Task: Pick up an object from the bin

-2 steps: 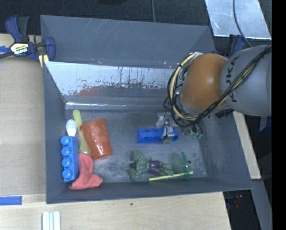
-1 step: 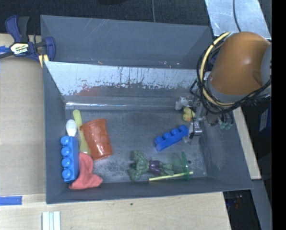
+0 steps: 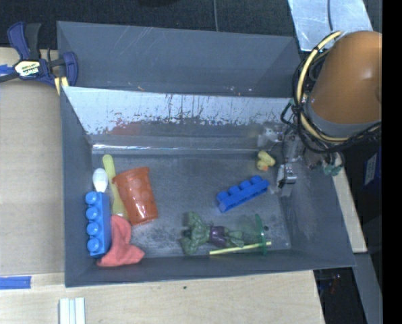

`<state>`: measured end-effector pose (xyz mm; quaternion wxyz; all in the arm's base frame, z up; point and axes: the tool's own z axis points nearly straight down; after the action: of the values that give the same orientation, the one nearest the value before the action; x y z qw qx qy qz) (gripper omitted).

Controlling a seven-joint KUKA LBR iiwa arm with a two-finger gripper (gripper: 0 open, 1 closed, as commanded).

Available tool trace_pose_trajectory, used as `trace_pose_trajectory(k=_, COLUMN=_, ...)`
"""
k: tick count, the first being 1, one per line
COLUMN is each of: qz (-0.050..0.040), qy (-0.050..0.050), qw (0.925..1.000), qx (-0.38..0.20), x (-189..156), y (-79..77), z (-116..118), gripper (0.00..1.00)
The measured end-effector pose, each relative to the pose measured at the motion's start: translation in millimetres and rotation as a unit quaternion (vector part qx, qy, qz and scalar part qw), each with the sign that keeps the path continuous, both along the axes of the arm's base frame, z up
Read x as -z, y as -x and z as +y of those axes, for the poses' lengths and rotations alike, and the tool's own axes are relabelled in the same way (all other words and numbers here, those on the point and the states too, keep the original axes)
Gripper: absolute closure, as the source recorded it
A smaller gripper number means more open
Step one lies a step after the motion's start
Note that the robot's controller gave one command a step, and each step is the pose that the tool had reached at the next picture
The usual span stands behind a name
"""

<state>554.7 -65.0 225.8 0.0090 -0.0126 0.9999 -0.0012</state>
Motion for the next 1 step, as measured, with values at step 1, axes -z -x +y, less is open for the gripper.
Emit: trace_pose_trajectory(k=1, qz=0.0005, qy=0.001, qw=0.9989, qx=-0.046, x=56.4, y=-9.5, z=-12.4, gripper=0.00)
